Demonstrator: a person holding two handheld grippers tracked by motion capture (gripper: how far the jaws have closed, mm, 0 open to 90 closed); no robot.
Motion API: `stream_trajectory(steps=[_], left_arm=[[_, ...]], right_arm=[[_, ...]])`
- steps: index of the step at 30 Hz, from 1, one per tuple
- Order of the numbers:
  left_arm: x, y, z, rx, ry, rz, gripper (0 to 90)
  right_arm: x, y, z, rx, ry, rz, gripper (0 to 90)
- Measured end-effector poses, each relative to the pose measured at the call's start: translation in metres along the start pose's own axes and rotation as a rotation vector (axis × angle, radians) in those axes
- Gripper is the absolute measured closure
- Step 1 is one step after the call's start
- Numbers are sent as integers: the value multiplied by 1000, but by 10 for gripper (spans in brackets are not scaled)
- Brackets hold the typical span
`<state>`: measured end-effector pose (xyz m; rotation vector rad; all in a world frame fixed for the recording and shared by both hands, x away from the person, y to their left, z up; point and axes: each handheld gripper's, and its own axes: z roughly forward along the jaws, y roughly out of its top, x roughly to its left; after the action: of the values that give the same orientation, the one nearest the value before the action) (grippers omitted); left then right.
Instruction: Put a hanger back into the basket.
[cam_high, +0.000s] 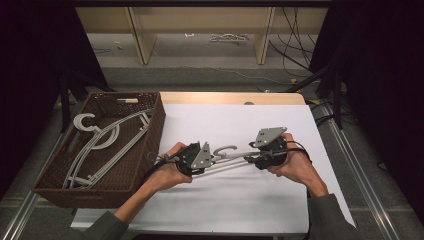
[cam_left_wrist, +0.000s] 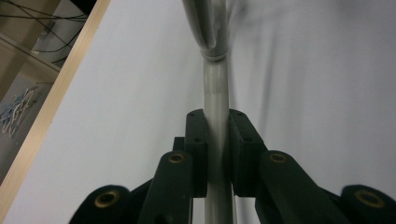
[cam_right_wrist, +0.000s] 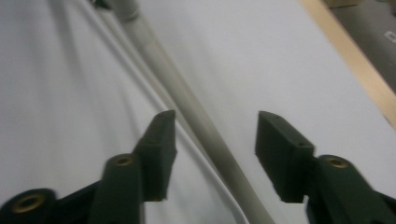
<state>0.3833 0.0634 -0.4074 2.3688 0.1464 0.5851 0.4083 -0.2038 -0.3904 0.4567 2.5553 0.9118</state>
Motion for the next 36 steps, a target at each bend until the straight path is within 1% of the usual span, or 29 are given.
stream_trajectory(steps=[1, 2, 3, 7, 9, 10, 11, 15, 16, 17, 18, 21, 22, 24, 25, 27, 28, 29, 30, 32, 33, 34, 35, 36], left_arm=[[2, 0, -1, 1, 5, -6, 797], [4, 0, -2, 4, 4, -17, 797], [6, 1, -3, 2, 8, -33, 797], [15, 2, -7, -8, 15, -104, 797], [21, 3, -11, -4, 31, -116, 797], [23, 4, -13, -6, 36, -133, 797], [26, 5, -15, -7, 39, -143, 797], [34, 7, -24, -32, 44, -197, 797], [36, 9, -26, -40, 48, -210, 797], [37, 9, -28, -41, 51, -213, 797], [38, 11, -29, -44, 51, -220, 797], [42, 15, -37, -59, 54, -230, 797], [43, 16, -39, -69, 49, -234, 797], [45, 19, -45, -74, 49, -242, 797], [46, 20, -48, -85, 56, -251, 797], [49, 23, -54, -100, 61, -260, 797], [51, 25, -58, -96, 62, -257, 797], [53, 26, -61, -108, 64, -260, 797], [55, 27, -65, -108, 65, -262, 797], [59, 29, -72, -125, 69, -281, 797], [60, 30, -74, -135, 71, -290, 797], [62, 30, -79, -130, 73, -289, 797], [63, 31, -81, -141, 82, -293, 797], [63, 31, -81, -141, 82, -293, 797]], right_arm=[[-1, 1, -2, -20, -11, 34, 437], [-2, 2, -4, -31, -9, 50, 417], [-2, 2, -5, -47, -25, 68, 389], [-2, 5, -12, -106, -70, 136, 333], [-2, 6, -16, -143, -91, 147, 322], [-2, 6, -18, -158, -101, 152, 310], [-2, 6, -20, -168, -102, 162, 302], [1, 6, -26, -191, -127, 191, 287], [1, 6, -27, -202, -127, 199, 286], [2, 6, -29, -223, -136, 210, 286], [3, 6, -29, -233, -134, 224, 286], [8, 5, -32, -270, -155, 243, 277], [10, 5, -33, -275, -149, 256, 276], [13, 3, -35, -303, -166, 258, 269], [15, 3, -36, -303, -161, 269, 267], [21, 0, -35, -335, -173, 275, 267], [23, -1, -35, -339, -170, 283, 268], [26, -3, -34, -346, -171, 287, 268], [29, -4, -33, -350, -173, 301, 267], [32, -7, -29, -375, -182, 306, 267], [36, -8, -28, -379, -185, 310, 266], [38, -9, -27, -377, -180, 317, 258], [40, -11, -26, -374, -172, 324, 255], [41, -12, -25, -375, -184, 313, 254]])
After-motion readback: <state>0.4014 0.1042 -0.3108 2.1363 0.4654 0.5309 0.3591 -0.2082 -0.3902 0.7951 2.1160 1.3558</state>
